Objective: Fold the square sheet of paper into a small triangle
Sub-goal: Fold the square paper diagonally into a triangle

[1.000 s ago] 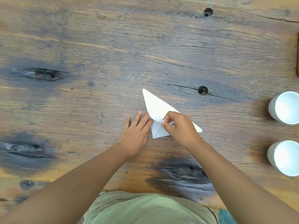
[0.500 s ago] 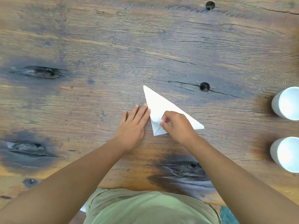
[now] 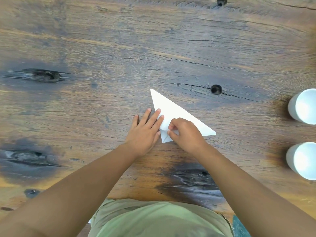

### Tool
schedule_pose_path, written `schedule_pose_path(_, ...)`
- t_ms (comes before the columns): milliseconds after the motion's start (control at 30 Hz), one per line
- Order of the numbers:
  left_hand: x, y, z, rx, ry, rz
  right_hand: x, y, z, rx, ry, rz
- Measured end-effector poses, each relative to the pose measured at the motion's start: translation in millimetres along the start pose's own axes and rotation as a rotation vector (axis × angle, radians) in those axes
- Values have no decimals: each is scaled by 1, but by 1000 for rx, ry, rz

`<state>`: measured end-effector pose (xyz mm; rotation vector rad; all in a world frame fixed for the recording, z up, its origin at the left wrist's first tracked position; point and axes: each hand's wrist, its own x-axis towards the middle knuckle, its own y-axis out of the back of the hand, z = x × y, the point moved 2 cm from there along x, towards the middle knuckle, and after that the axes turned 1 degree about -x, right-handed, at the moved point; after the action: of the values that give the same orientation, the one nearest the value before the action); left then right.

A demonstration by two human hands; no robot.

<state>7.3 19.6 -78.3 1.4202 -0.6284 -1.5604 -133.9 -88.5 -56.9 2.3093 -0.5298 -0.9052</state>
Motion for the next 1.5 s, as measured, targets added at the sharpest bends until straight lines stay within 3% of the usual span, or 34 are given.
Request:
schedule_pose_path(667,1,-4,1,-56,15,34,-5,-10,-4,-29,-8,-108)
schedule_pose_path(1100,1,-8,-2,-55,9,63,-9,-28,3,-1,-29,-14)
schedule_pose_path(1500,0,-6,1,-63,15,59,-14,-33,3,-7,36,-59)
